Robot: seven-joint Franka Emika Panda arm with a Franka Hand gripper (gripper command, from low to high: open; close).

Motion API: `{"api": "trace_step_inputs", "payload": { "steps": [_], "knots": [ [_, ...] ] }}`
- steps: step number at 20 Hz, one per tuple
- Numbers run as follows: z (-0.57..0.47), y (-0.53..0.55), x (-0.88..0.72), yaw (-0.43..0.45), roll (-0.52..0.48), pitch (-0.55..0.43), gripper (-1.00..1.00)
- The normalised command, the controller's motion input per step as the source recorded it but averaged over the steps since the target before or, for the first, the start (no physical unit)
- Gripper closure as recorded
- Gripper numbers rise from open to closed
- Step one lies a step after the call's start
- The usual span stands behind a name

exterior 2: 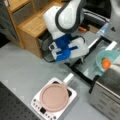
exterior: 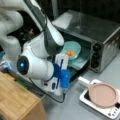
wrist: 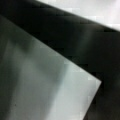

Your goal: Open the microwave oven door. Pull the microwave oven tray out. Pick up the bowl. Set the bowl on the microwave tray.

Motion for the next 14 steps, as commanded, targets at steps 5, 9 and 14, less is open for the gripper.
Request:
{"api": "trace_step_inputs", "payload": {
  "steps": [5,9,14],
  "knots": [
    [-0.04,0.08,0.03,-0.010,0.241,-0.043,-1.00],
    [-0.02,0.22,0.05,-0.069,0.212,-0.050,-1.00],
    [-0.04,0.35,0.07,-0.091,0.196,-0.065,-1.00]
  ]
}}
